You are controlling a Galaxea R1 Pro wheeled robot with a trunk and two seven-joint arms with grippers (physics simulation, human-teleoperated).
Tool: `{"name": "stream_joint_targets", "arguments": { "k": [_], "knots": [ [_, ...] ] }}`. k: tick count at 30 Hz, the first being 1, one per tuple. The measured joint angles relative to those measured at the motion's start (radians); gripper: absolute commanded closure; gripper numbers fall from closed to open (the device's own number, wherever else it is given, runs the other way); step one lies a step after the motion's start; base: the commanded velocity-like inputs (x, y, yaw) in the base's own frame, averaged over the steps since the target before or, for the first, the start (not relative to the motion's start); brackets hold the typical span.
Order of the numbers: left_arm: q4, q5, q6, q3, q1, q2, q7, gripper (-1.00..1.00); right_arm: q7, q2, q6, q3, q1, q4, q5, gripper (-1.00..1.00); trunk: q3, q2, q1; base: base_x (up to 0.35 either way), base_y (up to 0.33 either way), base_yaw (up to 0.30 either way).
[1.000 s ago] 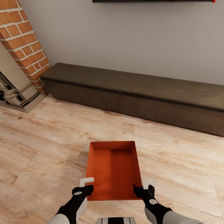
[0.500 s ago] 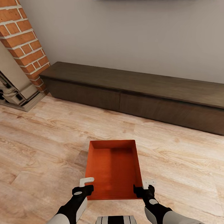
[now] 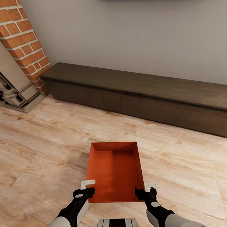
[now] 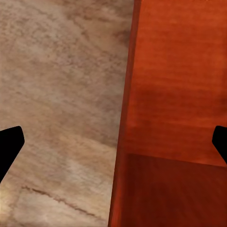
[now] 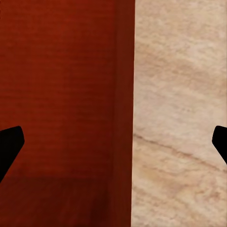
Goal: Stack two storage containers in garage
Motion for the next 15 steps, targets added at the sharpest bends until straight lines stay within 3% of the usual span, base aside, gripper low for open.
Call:
{"name": "stream_joint_targets", "arguments": {
  "k": [15],
  "knots": [
    [0.002, 0.0, 0.002, 0.004, 0.0, 0.0, 0.0, -1.0, 0.0, 0.0, 0.0, 0.0, 0.0, 0.0, -0.001, -1.0, 0.0, 0.0, 0.0, 0.0, 0.0, 0.0]
  ]
}}
